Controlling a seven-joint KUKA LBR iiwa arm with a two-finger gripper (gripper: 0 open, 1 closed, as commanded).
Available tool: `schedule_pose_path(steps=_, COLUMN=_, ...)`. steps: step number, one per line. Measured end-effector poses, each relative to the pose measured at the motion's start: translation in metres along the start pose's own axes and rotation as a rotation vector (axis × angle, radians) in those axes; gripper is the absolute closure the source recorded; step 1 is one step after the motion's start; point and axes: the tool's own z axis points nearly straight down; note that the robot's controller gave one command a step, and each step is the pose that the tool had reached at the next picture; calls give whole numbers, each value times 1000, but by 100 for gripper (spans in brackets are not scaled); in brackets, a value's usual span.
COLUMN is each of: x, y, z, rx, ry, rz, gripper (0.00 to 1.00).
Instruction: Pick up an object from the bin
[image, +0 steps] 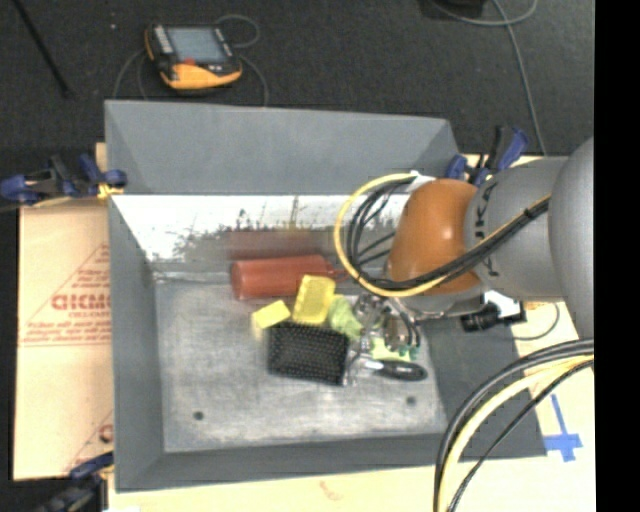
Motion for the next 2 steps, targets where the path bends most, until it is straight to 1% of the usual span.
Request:
schedule_pose_path(steps=1, x=-10, y=-9, z=-36, rx=3, ry=-11, rz=16, gripper=100)
schedule_pose_path(steps=2, x=21, y=-48, z=-29, rx=4, ry=-28, rz=-129, gripper=100)
